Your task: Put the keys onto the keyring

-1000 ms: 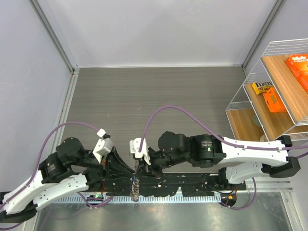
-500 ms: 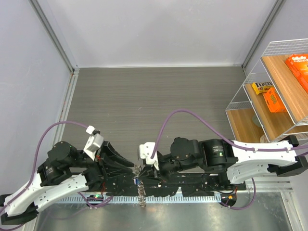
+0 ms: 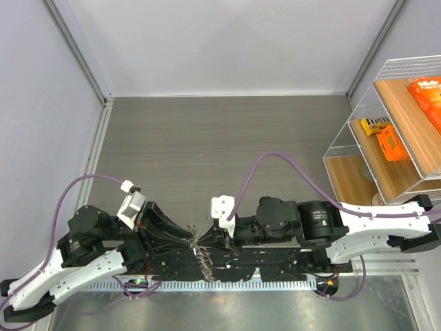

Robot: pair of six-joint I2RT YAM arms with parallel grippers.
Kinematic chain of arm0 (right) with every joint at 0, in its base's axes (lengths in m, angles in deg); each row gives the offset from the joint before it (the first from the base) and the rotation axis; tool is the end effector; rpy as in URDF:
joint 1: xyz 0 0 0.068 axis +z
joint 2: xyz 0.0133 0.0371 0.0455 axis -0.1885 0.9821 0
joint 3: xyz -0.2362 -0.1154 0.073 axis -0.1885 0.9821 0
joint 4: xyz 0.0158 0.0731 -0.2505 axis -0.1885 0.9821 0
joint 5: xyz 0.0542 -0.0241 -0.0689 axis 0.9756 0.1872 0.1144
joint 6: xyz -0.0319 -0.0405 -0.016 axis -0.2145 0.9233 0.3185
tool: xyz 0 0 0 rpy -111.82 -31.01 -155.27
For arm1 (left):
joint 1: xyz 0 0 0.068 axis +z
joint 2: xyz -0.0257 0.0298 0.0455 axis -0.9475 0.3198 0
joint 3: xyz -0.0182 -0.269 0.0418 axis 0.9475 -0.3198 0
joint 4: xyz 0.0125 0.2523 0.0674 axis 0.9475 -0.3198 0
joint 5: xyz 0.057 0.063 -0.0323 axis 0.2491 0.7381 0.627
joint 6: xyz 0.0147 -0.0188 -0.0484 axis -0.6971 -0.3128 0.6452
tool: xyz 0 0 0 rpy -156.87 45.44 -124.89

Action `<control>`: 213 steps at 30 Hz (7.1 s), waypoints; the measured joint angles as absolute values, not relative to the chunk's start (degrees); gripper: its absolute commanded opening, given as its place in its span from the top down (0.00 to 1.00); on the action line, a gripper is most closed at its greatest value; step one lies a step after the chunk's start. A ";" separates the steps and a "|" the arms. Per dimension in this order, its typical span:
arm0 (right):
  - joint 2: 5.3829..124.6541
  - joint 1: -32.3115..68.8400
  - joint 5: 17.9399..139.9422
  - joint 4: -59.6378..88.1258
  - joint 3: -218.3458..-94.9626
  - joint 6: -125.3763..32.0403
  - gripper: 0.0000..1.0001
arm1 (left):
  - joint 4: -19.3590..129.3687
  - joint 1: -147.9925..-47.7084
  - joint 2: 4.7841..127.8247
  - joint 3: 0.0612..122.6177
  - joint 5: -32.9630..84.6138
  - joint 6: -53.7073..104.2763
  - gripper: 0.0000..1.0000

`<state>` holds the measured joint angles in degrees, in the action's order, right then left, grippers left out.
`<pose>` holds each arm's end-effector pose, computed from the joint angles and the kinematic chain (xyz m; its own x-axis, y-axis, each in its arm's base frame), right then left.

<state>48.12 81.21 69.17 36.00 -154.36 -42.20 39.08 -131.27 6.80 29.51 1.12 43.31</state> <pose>-0.0076 0.2440 0.4242 -0.0327 -0.2279 -0.9731 -0.9995 0.0093 0.0315 0.0166 -0.0671 0.3609 -0.4108 -0.1177 -0.9041 0.9099 -0.1155 -0.3984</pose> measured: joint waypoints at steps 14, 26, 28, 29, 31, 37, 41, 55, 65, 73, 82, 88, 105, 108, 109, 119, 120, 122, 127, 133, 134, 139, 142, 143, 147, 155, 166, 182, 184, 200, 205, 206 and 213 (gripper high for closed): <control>46.81 81.60 63.66 30.60 -152.02 -43.23 0.95 | 40.91 -131.25 5.03 28.35 2.19 43.33 0.67; 46.20 82.37 62.98 28.41 -150.73 -42.99 0.95 | 41.02 -131.23 6.45 28.35 3.37 43.31 0.87; 46.11 82.46 62.98 28.22 -150.60 -42.95 0.95 | 41.04 -131.23 6.65 28.35 3.39 43.31 0.87; 46.07 82.48 62.98 28.04 -150.54 -42.90 0.95 | 41.07 -131.23 6.65 28.35 3.39 43.31 0.87; 45.93 82.56 62.90 27.28 -150.14 -42.73 0.95 | 41.09 -131.23 6.65 28.35 3.39 43.31 0.87; 44.54 83.24 62.42 22.49 -146.82 -41.57 0.95 | 41.44 -131.23 6.65 28.35 3.26 43.31 0.84; 43.88 83.55 62.17 18.51 -144.50 -40.65 0.94 | 41.68 -131.23 6.65 28.35 2.93 43.31 0.79; 42.31 83.70 62.00 -4.74 -132.48 -35.10 0.95 | 43.10 -131.23 6.27 28.37 2.51 43.31 0.75; 43.53 83.90 62.42 -22.14 -126.30 -32.89 0.94 | 45.46 -131.23 5.75 28.55 2.54 43.35 0.65; 43.71 83.90 61.93 -31.13 -122.93 -31.25 0.95 | 43.64 -131.23 2.86 28.55 3.63 43.29 0.53; 44.95 83.90 62.26 -45.44 -118.30 -27.80 0.95 | 43.43 -131.23 -0.15 29.22 6.23 43.27 0.51; 47.79 83.88 63.51 -55.54 -114.32 -21.68 0.95 | 43.34 -131.23 -0.13 29.27 7.21 43.27 0.51; 45.74 83.81 61.56 -56.59 -110.45 -6.73 0.94 | 44.30 -131.23 -1.03 27.91 7.96 43.27 0.50; 41.74 83.66 57.93 -56.52 -110.06 -4.92 0.95 | 44.37 -131.23 -1.64 27.58 8.24 43.20 0.50; 40.23 83.53 56.45 -56.28 -110.06 -4.39 0.94 | 44.41 -131.23 -1.77 27.45 8.42 43.16 0.49; 25.67 81.56 40.67 -45.29 -104.81 -4.00 0.94 | 44.54 -131.23 -1.92 26.62 8.61 43.00 0.49; 24.47 81.32 39.16 -43.47 -103.96 -4.61 0.94 | 44.56 -131.23 -1.99 26.49 8.61 43.00 0.50; 22.72 80.79 36.62 -39.82 -102.73 -6.42 0.94 | 44.54 -131.23 -2.12 26.27 8.61 42.96 0.49; 19.75 79.33 31.62 -28.11 -100.92 -14.64 0.95 | 44.54 -131.23 -2.38 26.21 8.63 42.79 0.49; 19.12 76.95 29.56 -13.20 -100.44 -30.47 0.94 | 44.58 -131.23 -3.36 25.31 9.09 42.83 0.49; 19.31 76.25 29.65 -11.32 -99.98 -33.61 0.95 | 44.58 -131.23 -3.45 25.07 9.14 42.83 0.49; 24.73 70.61 32.86 -5.09 -98.74 -45.59 0.95 | 44.98 -131.23 -3.52 24.06 9.44 42.92 0.49; 31.47 66.39 36.47 -5.01 -99.00 -50.73 0.95 | 45.00 -131.23 -3.56 23.96 9.55 43.07 0.49; 33.37 65.43 37.37 -5.22 -99.22 -51.69 0.94 | 45.00 -131.23 -3.67 23.96 9.60 43.09 0.49; 41.45 61.08 41.21 -7.39 -102.54 -54.97 0.95 | 44.93 -131.23 -4.81 23.96 10.08 43.14 0.49; 58.00 50.39 52.86 -7.26 -112.07 -58.44 0.95 | 44.45 -131.23 -6.93 23.96 11.02 43.18 0.49; 72.91 46.37 60.19 -8.55 -119.19 -59.19 0.73 | 43.58 -131.23 -7.78 23.67 12.04 43.16 0.49; 71.07 45.63 59.60 -7.13 -119.56 -58.60 0.22 | 41.70 -131.23 -7.87 23.08 13.66 42.30 0.44; 67.35 45.63 59.33 -5.33 -119.59 -58.01 0.11 | 41.44 -131.23 -7.84 23.08 14.03 41.85 0.41; 42.53 45.54 55.33 22.38 -130.54 -54.20 0.04 | 38.81 -131.23 -1.42 24.28 19.08 36.84 0.00; 37.61 45.54 52.65 29.37 -133.23 -54.25 0.05 | 36.43 -131.23 2.03 26.60 24.57 34.44 0.01; 36.45 45.54 51.90 30.10 -133.38 -54.29 0.04 | 35.91 -131.23 2.76 27.12 25.86 34.04 0.00; 32.54 45.54 46.90 33.90 -135.35 -54.42 0.04 | 33.85 -131.23 6.73 29.90 33.18 31.07 0.00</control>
<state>32.54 45.54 46.90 33.90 -135.35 -54.42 33.85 -131.23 6.73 29.90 33.18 31.07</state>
